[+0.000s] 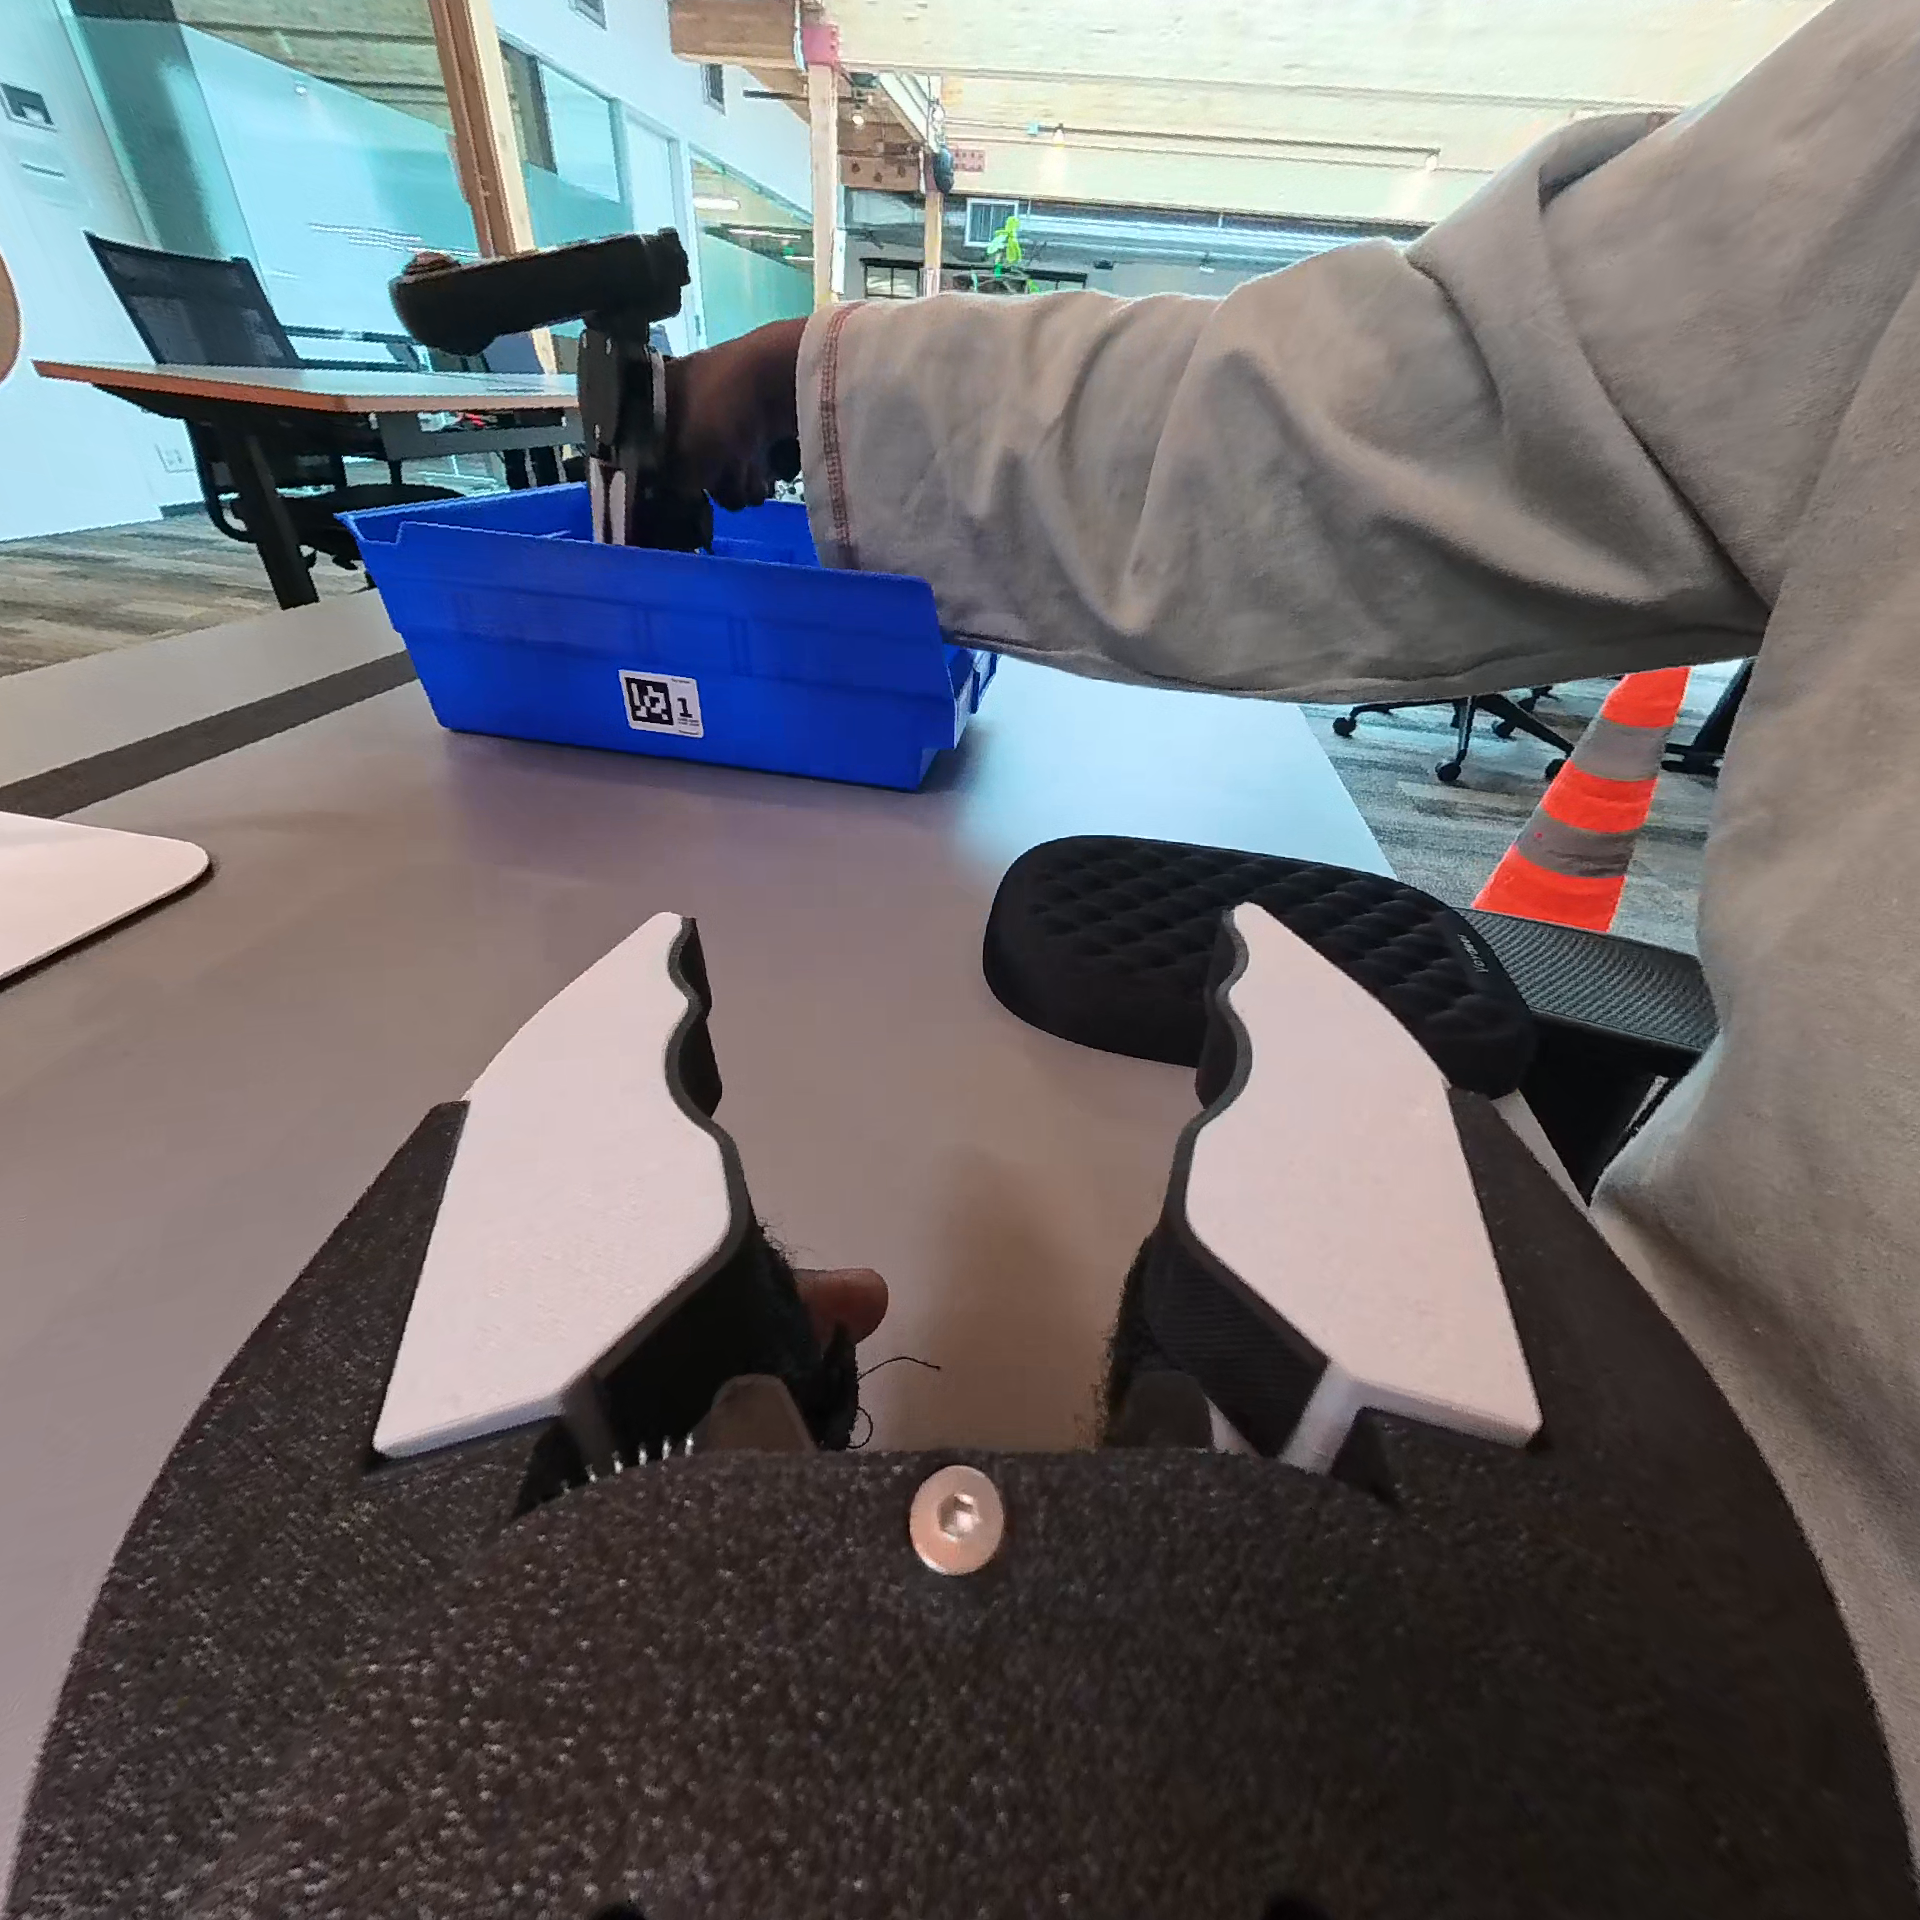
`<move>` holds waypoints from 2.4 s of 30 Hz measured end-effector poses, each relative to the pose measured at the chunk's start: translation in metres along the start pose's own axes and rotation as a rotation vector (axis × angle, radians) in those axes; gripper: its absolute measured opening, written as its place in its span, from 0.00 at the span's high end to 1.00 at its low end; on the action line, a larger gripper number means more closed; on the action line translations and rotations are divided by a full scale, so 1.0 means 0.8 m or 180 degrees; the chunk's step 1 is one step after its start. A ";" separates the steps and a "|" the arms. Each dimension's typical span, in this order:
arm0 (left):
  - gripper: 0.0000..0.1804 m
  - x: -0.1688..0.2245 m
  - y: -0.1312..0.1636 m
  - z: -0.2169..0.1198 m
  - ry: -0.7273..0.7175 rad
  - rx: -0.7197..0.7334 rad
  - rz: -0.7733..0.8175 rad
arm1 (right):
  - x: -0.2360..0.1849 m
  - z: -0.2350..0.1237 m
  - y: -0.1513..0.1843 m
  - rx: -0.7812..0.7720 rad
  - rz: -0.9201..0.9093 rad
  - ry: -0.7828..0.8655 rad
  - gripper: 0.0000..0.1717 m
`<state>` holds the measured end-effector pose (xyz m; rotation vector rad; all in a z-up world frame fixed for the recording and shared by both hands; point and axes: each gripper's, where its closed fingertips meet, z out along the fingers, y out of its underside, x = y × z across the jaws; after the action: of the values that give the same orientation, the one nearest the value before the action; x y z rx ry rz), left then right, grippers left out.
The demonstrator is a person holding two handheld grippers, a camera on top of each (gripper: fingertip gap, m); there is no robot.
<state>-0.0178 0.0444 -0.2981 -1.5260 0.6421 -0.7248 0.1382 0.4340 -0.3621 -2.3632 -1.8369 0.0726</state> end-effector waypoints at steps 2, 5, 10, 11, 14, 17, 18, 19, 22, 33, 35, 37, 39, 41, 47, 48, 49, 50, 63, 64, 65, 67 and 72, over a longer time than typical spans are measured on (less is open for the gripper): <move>0.50 0.000 0.000 0.000 0.0005 0.0000 -0.0007 | 0.000 0.000 -0.003 0.0000 -0.0024 0.0000 0.94; 0.50 0.000 0.000 0.000 0.0008 -0.0006 -0.0010 | 0.000 0.002 -0.006 -0.0022 -0.0045 -0.0002 0.94; 0.50 0.000 0.000 0.000 0.0010 -0.0001 -0.0014 | 0.003 0.003 -0.010 -0.0019 -0.0062 0.0038 0.95; 0.50 0.000 0.000 0.000 0.0011 -0.0002 -0.0015 | 0.003 0.003 -0.011 -0.0019 -0.0060 0.0035 0.95; 0.50 0.000 0.000 0.000 0.0013 -0.0003 -0.0014 | 0.004 0.003 -0.012 -0.0043 -0.0083 0.0053 0.94; 0.50 0.000 0.000 0.000 0.0011 -0.0002 -0.0013 | 0.004 0.003 -0.014 -0.0030 -0.0097 0.0055 0.94; 0.50 0.000 0.000 0.000 0.0011 -0.0002 -0.0012 | 0.004 0.003 -0.015 -0.0025 -0.0096 0.0058 0.94; 0.50 0.000 0.000 0.000 0.0010 -0.0002 -0.0012 | 0.005 0.003 -0.015 -0.0020 -0.0096 0.0067 0.94; 0.51 0.000 0.000 0.000 0.0009 -0.0003 -0.0012 | 0.006 0.003 -0.015 -0.0030 -0.0093 0.0078 0.94; 0.51 0.001 0.001 0.001 0.0010 -0.0014 0.0004 | 0.008 -0.015 -0.017 0.0151 -0.0020 0.0202 0.82; 0.51 0.001 0.001 0.001 0.0009 -0.0015 0.0006 | 0.006 -0.033 -0.023 0.0365 0.0049 0.0317 0.78; 0.51 0.001 0.001 0.001 0.0012 -0.0023 -0.0001 | 0.000 -0.056 -0.034 0.0764 0.0159 0.0467 0.72; 0.51 0.001 0.001 0.001 0.0014 -0.0030 0.0002 | -0.014 -0.085 -0.046 0.1283 0.0309 0.0596 0.62; 0.51 0.001 0.001 0.002 0.0012 -0.0032 0.0012 | -0.041 -0.120 -0.056 0.1844 0.0461 0.0699 0.51; 0.52 0.000 0.002 0.002 -0.0010 -0.0049 0.0011 | -0.181 -0.212 -0.062 0.3247 0.0599 0.0797 0.37; 0.52 0.000 0.002 0.002 -0.0009 -0.0052 0.0006 | -0.206 -0.224 -0.060 0.3510 0.0662 0.0805 0.39; 0.52 0.000 0.003 0.003 -0.0013 -0.0056 0.0001 | -0.234 -0.233 -0.058 0.3787 0.0680 0.0784 0.44; 0.52 0.000 0.003 0.003 -0.0012 -0.0059 0.0000 | -0.258 -0.236 -0.054 0.4025 0.0742 0.0777 0.48; 0.53 0.001 0.004 0.004 -0.0041 -0.0086 0.0055 | -0.390 -0.116 -0.038 0.4293 0.0873 0.0875 0.54; 0.53 0.001 0.004 0.004 -0.0051 -0.0074 0.0069 | -0.393 -0.120 -0.039 0.4333 0.0801 0.0923 0.55; 0.54 0.001 0.003 0.003 -0.0068 -0.0065 0.0085 | -0.394 -0.120 -0.039 0.4344 0.0764 0.0965 0.56; 0.56 0.003 0.002 0.001 -0.0090 -0.0063 0.0108 | -0.399 -0.117 -0.040 0.4324 0.0677 0.0975 0.57; 0.59 0.010 -0.034 -0.023 -0.0195 -0.0069 0.0289 | -0.398 -0.118 -0.039 0.4347 0.0684 0.1014 0.57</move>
<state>-0.0272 0.0287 -0.2698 -1.5231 0.6707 -0.6016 0.0405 0.1252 -0.2813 -1.4047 -0.8238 0.6717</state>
